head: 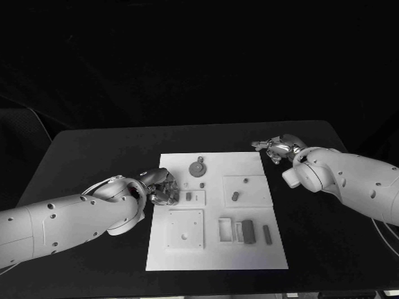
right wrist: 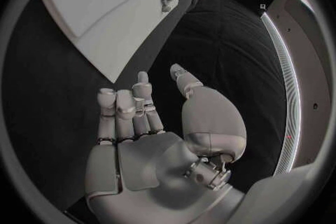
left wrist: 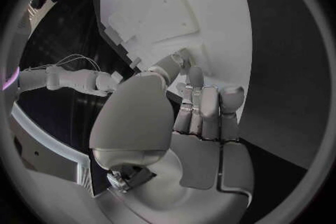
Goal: Assemble the parts on the task board
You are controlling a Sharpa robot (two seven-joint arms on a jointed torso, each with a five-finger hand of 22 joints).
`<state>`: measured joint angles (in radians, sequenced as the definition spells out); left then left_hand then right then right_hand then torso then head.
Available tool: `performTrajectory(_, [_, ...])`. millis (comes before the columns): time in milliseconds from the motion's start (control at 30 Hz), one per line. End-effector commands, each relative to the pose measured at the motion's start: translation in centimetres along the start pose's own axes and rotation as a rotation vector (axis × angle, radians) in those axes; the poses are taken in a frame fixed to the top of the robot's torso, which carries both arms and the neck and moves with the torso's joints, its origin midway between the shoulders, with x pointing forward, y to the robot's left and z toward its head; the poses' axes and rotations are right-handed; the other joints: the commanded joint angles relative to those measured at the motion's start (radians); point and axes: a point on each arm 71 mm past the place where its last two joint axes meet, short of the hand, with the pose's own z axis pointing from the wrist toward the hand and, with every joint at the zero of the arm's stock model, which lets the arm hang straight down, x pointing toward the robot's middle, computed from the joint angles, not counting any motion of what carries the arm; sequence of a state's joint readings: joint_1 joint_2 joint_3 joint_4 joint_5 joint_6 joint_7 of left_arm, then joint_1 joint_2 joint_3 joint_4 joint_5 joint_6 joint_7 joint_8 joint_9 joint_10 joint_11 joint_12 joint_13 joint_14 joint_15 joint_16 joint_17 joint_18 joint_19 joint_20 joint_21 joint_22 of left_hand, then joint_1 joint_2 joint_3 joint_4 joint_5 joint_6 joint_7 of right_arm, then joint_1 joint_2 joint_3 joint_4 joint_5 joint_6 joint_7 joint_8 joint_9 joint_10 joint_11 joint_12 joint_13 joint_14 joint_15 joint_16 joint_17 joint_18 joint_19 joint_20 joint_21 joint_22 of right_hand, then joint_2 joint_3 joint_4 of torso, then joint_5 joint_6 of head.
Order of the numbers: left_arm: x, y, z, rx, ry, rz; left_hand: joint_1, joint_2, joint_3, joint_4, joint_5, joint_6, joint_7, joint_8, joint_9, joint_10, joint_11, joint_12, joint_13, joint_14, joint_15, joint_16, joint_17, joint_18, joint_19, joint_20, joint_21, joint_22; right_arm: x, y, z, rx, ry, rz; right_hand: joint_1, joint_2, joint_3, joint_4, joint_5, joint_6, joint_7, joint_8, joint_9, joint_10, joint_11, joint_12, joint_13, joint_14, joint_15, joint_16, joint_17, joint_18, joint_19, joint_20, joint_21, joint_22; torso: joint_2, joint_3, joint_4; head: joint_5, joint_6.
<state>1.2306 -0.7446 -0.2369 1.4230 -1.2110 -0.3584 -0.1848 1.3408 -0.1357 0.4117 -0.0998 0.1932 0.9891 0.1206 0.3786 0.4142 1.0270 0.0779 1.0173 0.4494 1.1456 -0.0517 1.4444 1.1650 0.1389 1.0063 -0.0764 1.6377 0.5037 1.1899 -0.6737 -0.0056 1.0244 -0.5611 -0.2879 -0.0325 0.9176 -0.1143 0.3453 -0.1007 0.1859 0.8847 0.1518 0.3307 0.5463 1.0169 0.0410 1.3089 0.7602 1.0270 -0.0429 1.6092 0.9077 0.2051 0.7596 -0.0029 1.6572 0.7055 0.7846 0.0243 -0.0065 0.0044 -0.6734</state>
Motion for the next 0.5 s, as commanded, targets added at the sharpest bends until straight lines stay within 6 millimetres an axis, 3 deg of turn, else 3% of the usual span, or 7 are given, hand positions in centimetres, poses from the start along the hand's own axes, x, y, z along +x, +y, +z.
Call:
performTrajectory(33, [-0.01,-0.05,0.0,0.003,-0.006,0.007,-0.001,0.009,0.002,-0.003,0.004,0.033,0.026,0.004,0.001,0.009,0.002,0.004,0.0,0.001,-0.008,0.005,-0.001,0.044,0.0,-0.009,0.007,0.001,0.28,-0.04,0.0,-0.005,0.019,-0.005,0.0,0.007,-0.006,-0.001,0.0,0.002,0.007,0.001,-0.002,0.006,-0.002,-0.007,-0.001,0.002,-0.008,-0.006,-0.001,0.026,0.004,0.0,0.137,0.001,0.0,0.0001,-0.0003,0.001,-0.001])
performTrajectory(500, [-0.05,-0.01,-0.03,0.003,-0.01,0.01,0.0,0.009,0.003,-0.003,0.004,0.035,0.026,0.004,0.002,0.01,0.001,0.005,-0.001,0.002,-0.009,0.005,-0.002,0.044,0.0,-0.009,0.007,0.001,0.25,-0.13,-0.01,-0.004,0.018,-0.005,0.0,0.007,-0.007,-0.001,0.0,0.002,0.007,0.001,-0.002,0.006,-0.002,-0.007,-0.002,0.002,-0.008,-0.006,-0.001,0.027,0.004,0.0,0.137,0.001,0.0,0.0001,-0.0005,0.0,-0.003])
